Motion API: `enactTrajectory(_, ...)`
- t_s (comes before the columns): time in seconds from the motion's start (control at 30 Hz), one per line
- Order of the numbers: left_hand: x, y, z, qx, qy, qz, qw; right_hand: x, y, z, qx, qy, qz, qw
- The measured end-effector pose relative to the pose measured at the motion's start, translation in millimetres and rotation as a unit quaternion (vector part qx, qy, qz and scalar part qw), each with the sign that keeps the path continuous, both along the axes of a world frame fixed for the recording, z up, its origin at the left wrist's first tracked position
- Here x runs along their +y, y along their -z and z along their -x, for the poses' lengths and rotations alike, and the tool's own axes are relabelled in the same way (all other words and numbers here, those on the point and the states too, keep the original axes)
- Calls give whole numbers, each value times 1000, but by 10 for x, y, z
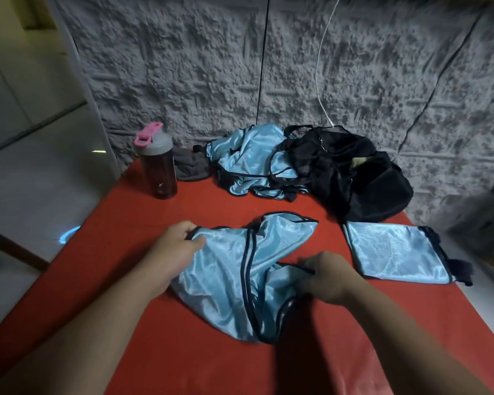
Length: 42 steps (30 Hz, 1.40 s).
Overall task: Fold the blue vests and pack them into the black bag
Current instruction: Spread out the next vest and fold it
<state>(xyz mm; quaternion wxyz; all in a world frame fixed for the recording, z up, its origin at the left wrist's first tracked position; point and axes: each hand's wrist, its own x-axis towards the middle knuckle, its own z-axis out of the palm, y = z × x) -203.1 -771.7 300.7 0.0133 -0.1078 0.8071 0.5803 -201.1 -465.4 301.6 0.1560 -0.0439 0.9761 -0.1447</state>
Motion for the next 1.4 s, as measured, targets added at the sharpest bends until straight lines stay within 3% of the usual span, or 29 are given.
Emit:
enactTrajectory(0.07,-14,-62,-67,-23,1,-52,998,-2,-123,-37,-14,43,77,996)
enactTrajectory(0.13,-29,-103,-106,-36,3,-66,997,11,-138,-64,-54,121,208,969)
enactTrajectory(0.23,-33,-109,-101,-38,-6,-57,998,10,-117,-43,-152,217,469,843)
enactTrajectory(0.3,-13,-92,-67,-35,-15,-63,997,7,-125,11,-192,247,577,754)
enactTrajectory(0.37,3,-61,-25,-34,-21,-74,996,-10,-138,81,-201,241,656,686)
enactTrajectory(0.47,16,-43,19,-39,-14,-78,996,-6,-151,183,-237,163,786,547)
enactTrajectory(0.5,28,-52,23,-40,-10,-83,996,-28,-157,191,-243,137,802,529)
enactTrajectory(0.53,29,-59,30,-44,-6,-86,995,-46,-141,213,-232,129,793,549)
enactTrajectory(0.57,34,-66,38,-48,-3,-81,996,-75,-135,221,-210,132,764,595)
enactTrajectory(0.63,16,-67,44,-54,2,-49,997,-120,-94,234,-138,157,664,718)
enactTrajectory(0.7,-38,-56,31,-49,7,-14,999,-128,-23,236,-40,180,548,816)
enactTrajectory(0.8,-108,-106,-73,-8,21,31,999,-125,1,226,123,170,347,914)
enactTrajectory(0.83,-121,-133,-129,19,20,50,998,-135,-37,194,156,164,319,920)
enactTrajectory(0.87,-139,-157,-186,46,12,64,997,-146,-99,143,155,169,352,908)
enactTrajectory(0.97,-167,-256,-391,113,-22,63,991,-180,-361,-112,2,139,568,811)
enactTrajectory(1.0,-171,-296,-461,128,-23,53,990,-176,-406,-188,-29,107,582,806)
enactTrajectory(1.1,-141,-432,-660,159,-4,23,987,-156,-424,-316,38,38,433,900)
enactTrajectory(1.17,-109,-594,-807,169,16,18,985,-197,-532,-421,88,14,335,938)
enactTrajectory(1.3,-76,-936,-1038,187,45,-1,981,-307,-895,-600,233,-13,182,955)
enactTrajectory(1.4,-120,-1222,-1187,214,48,-28,975,-296,-1208,-790,319,-5,142,937)
